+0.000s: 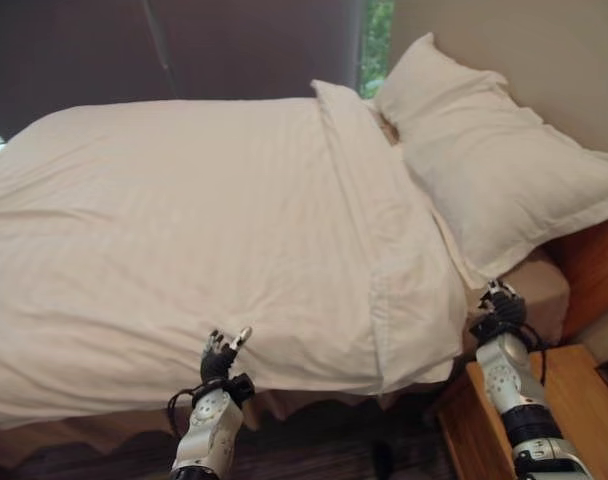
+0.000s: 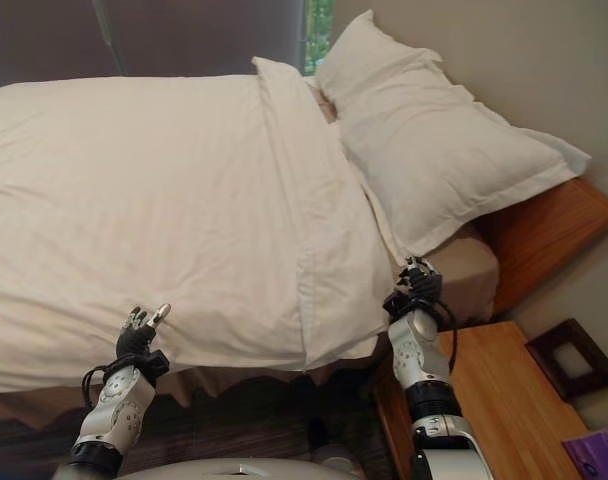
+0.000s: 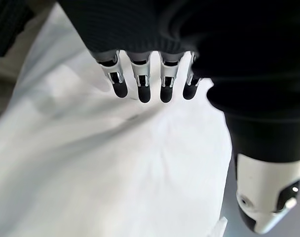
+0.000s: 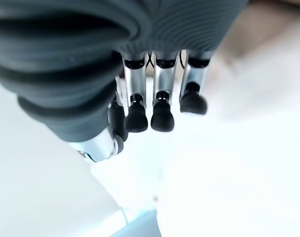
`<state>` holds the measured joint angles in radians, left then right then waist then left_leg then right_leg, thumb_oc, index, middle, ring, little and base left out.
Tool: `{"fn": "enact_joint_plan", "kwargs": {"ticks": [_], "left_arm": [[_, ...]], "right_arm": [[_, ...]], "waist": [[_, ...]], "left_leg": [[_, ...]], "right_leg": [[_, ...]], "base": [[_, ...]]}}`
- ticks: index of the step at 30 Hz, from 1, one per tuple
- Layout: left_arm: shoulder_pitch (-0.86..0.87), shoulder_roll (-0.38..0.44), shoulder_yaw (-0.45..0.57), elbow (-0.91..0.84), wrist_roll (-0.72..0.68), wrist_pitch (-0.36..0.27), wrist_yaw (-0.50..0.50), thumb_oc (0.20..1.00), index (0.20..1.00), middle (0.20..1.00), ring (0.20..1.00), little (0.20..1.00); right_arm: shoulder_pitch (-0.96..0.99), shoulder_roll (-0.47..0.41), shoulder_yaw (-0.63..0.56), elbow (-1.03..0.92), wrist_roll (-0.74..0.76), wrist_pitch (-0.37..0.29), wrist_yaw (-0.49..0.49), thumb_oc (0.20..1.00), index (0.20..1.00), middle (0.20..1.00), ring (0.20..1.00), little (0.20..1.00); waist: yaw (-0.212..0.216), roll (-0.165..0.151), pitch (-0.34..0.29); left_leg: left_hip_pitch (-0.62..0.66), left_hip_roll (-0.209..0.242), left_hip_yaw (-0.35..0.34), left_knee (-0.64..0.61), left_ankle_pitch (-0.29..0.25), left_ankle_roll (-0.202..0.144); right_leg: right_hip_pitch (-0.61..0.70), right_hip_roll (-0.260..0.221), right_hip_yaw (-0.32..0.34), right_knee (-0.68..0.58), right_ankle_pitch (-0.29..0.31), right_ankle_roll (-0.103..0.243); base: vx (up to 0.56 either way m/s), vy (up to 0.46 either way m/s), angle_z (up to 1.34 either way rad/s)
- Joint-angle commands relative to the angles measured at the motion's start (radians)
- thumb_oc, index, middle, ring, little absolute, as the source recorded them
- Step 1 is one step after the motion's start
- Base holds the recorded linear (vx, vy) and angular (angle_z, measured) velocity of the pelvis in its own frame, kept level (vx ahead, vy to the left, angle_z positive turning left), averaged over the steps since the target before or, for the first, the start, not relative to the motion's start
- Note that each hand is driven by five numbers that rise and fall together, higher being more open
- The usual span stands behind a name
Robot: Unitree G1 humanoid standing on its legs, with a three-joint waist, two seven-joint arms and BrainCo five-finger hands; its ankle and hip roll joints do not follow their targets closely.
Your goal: Making the bed.
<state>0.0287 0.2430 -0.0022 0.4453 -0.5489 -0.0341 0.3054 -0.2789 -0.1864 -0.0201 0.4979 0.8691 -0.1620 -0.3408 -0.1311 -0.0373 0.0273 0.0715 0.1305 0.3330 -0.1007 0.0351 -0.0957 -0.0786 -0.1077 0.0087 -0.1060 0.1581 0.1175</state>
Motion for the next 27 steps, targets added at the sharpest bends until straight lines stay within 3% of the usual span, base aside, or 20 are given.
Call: {"fn": "enact_joint_plan", "kwargs": {"ticks": [1,7,15,18,19,20,21,22,23,27], "left_arm": [[-0.141,0.076,-0.007,0.016,-0.062,-0.048,-0.023,1.0,1.0,1.0,1.0,1.0],[-0.215,0.08,-0.055,0.012,-0.125,-0.085,-0.041,1.0,1.0,1.0,1.0,1.0],[-0.275,0.12,-0.081,0.014,-0.157,-0.13,-0.052,1.0,1.0,1.0,1.0,1.0],[-0.297,0.125,-0.09,0.024,-0.176,-0.149,-0.057,1.0,1.0,1.0,1.0,1.0],[-0.305,0.12,-0.102,0.038,-0.192,-0.151,-0.065,1.0,1.0,1.0,1.0,1.0],[-0.307,0.12,-0.102,0.039,-0.192,-0.151,-0.066,1.0,1.0,1.0,1.0,1.0],[-0.301,0.116,-0.102,0.041,-0.204,-0.152,-0.077,1.0,1.0,1.0,1.0,1.0],[-0.303,0.115,-0.103,0.043,-0.204,-0.153,-0.078,1.0,1.0,1.0,1.0,1.0],[-0.335,0.11,-0.121,0.076,-0.192,-0.155,-0.076,1.0,1.0,1.0,1.0,1.0],[-0.356,0.106,-0.114,0.117,-0.196,-0.158,-0.088,1.0,1.0,1.0,1.0,1.0]], "right_arm": [[-0.192,0.015,-0.024,0.006,0.164,-0.117,0.054,0.2,0.2,0.2,0.2,0.2],[-0.41,0.028,-0.023,-0.009,0.223,-0.192,0.05,0.2,0.2,0.2,0.2,0.2],[-0.589,0.004,-0.005,0.058,0.224,-0.219,0.032,0.2,0.2,0.2,0.2,0.2],[-0.646,-0.014,-0.004,0.104,0.232,-0.222,0.033,0.2,0.2,0.2,0.2,0.2],[-0.672,-0.037,-0.014,0.159,0.243,-0.219,0.031,0.2,0.2,0.2,0.2,0.2],[-0.675,-0.039,-0.014,0.163,0.245,-0.219,0.034,0.2,0.2,0.2,0.2,0.2],[-0.671,-0.05,-0.038,0.249,0.256,-0.202,0.028,0.2,0.2,0.2,0.2,0.2],[-0.676,-0.053,-0.038,0.255,0.258,-0.201,0.031,0.2,0.2,0.2,0.2,0.2],[-0.662,-0.055,-0.046,0.351,0.266,-0.177,0.029,0.2,0.2,0.2,0.2,0.2],[-0.595,-0.034,-0.095,0.45,0.316,-0.141,0.058,0.2,0.2,0.2,0.2,0.2]], "waist": [[0.008,0.012,0.076],[0.043,0.04,0.117],[0.083,0.076,0.174],[0.094,0.108,0.206],[0.095,0.139,0.233],[0.097,0.14,0.23],[0.097,0.171,0.251],[0.099,0.172,0.25],[0.087,0.2,0.275],[0.068,0.223,0.29]], "left_leg": [[0.023,0.012,-0.052,0.013,-0.049,-0.02],[-0.042,0.027,-0.069,0.013,-0.022,-0.035],[-0.16,0.034,-0.101,0.013,0.017,-0.051],[-0.213,0.028,-0.105,0.013,0.032,-0.056],[-0.254,0.021,-0.1,0.013,0.038,-0.058],[-0.258,0.021,-0.1,0.013,0.039,-0.058],[-0.282,0.015,-0.09,0.013,0.041,-0.054],[-0.284,0.015,-0.089,0.013,0.041,-0.053],[-0.294,0.007,-0.077,0.013,0.035,-0.05],[-0.3,0.001,-0.058,0.013,0.036,-0.046]], "right_leg": [[0.033,-0.029,-0.042,0.019,-0.075,0.038],[-0.011,-0.029,-0.059,0.019,-0.081,0.026],[-0.109,-0.027,-0.072,0.019,-0.07,0.021],[-0.158,-0.035,-0.072,0.019,-0.063,0.019],[-0.199,-0.041,-0.067,0.019,-0.06,0.025],[-0.204,-0.041,-0.067,0.019,-0.059,0.025],[-0.232,-0.047,-0.055,0.019,-0.054,0.03],[-0.235,-0.047,-0.053,0.019,-0.053,0.03],[-0.261,-0.05,-0.035,0.019,-0.05,0.038],[-0.287,-0.052,-0.007,0.019,-0.036,0.042]], "base": [[-0.02,-0.012,0.13],[0.0,-0.055,0.11],[-0.04,-0.068,0.14],[-0.05,-0.036,0.02],[-0.08,0.0,0.05],[-0.09,0.019,0.04],[0.0,0.0,0.0],[-0.03,0.043,-0.03],[-0.04,0.028,-0.07],[-0.01,0.036,-0.18]]}}
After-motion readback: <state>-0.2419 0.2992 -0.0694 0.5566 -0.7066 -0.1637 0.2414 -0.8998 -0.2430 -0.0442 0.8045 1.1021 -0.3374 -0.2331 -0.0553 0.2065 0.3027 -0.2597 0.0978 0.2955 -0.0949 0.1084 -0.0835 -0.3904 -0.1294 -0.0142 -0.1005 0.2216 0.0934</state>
